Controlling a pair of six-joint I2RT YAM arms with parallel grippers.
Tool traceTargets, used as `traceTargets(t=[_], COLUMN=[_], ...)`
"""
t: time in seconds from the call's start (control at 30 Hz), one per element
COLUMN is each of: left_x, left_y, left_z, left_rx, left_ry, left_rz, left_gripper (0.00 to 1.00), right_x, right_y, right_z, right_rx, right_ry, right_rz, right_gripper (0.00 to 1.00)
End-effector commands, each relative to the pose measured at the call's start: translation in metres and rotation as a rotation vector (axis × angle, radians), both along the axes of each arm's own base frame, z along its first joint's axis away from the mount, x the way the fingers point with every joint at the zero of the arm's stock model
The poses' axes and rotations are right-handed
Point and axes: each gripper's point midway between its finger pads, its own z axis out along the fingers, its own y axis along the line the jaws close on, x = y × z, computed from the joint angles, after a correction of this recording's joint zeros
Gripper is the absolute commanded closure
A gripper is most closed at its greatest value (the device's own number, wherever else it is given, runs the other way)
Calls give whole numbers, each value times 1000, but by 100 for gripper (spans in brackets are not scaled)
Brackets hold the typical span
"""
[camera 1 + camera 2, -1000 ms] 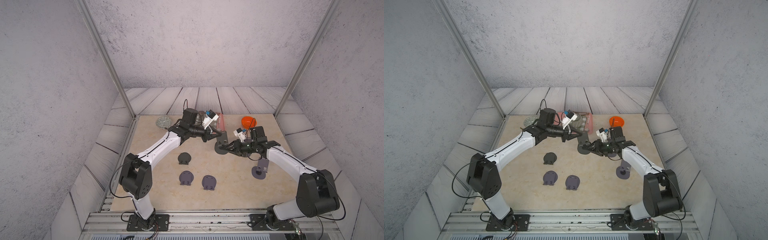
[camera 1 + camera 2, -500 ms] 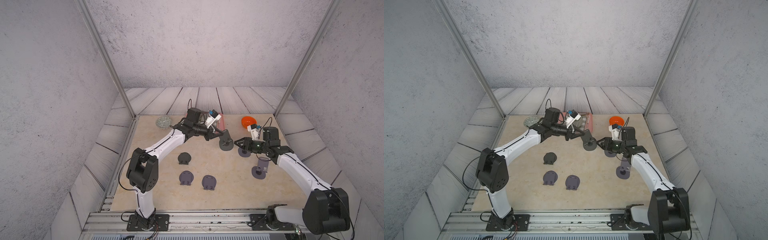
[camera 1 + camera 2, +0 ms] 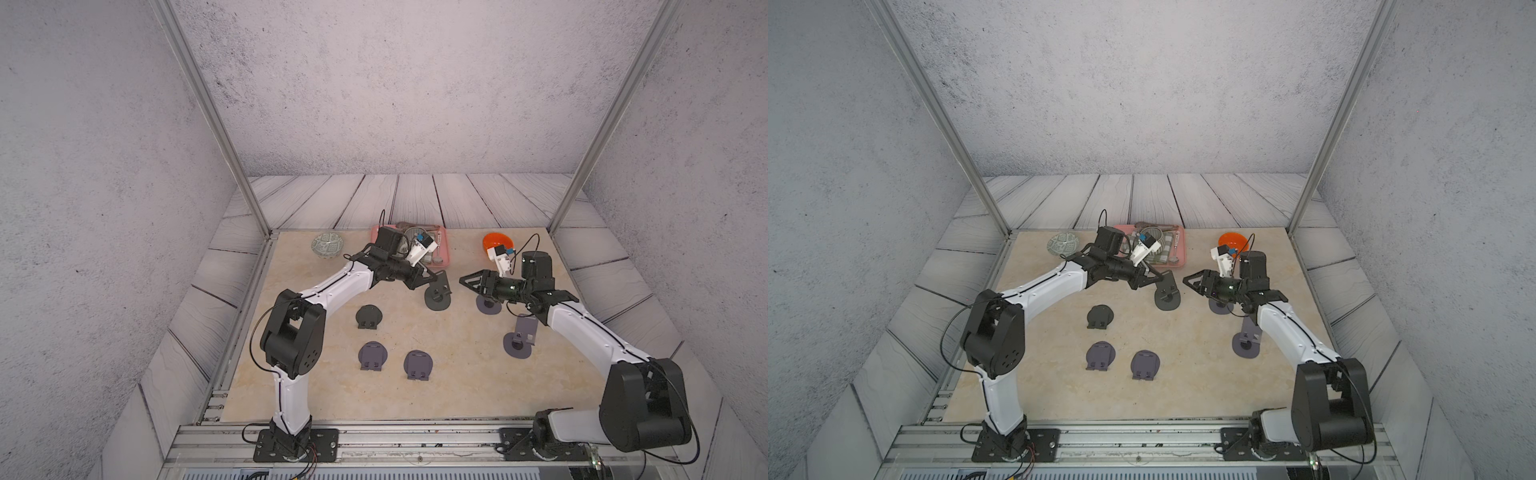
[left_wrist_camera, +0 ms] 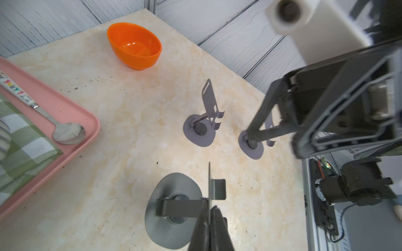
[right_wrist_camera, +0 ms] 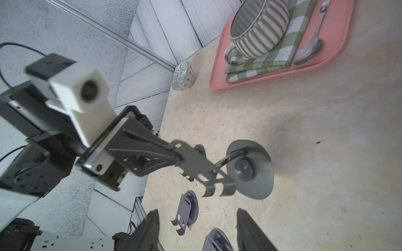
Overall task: Open the phone stand
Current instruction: Place the phone stand at the center of the board.
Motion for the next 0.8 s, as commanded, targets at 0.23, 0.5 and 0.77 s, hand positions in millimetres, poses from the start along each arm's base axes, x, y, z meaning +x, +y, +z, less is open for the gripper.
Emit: traceTargets(t=[0.23,0.5,0.77], left_x=[55,63,69], left_y=[5,3,8], left_z=[-30,-44,-35], left_rx=[13,15,35], left_ry=[3,68,39], left_rz=[8,-17,30], left_gripper=[100,100,79], right_x=[-6,-11,-17], right_y=[-9,-15,-4], right_z=[17,27,29], right_rx=[-29,-35,15], right_ry=[-116,-187,-151], right_rz=[-54,-90,-18], right_gripper=[46,25,35])
